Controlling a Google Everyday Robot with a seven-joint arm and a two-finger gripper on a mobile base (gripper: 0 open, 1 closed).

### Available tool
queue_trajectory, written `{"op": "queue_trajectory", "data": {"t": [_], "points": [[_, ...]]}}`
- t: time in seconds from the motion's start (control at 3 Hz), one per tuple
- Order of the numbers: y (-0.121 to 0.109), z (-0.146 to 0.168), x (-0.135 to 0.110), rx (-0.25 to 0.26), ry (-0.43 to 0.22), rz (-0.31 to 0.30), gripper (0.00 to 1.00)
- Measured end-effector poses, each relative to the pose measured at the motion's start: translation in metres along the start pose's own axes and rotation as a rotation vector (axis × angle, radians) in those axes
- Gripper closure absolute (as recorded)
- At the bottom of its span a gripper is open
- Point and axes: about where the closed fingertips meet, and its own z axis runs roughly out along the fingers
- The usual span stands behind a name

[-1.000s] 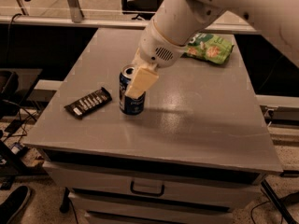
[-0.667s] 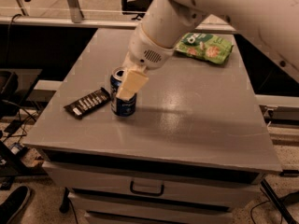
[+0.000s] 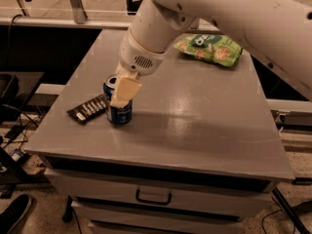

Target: Move pepsi can near rxbar chocolate

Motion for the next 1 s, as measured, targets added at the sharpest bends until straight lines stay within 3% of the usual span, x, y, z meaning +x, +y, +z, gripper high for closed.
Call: {"op": "queue_trajectory", "data": {"t": [0.67,1.0], "points": [[0.0023,0.0064,-0.0091,-0.015,0.003,-0.017,0.0],[0.0023,0.0064,-0.0091,-0.015,0.003,-0.017,0.0]]}}
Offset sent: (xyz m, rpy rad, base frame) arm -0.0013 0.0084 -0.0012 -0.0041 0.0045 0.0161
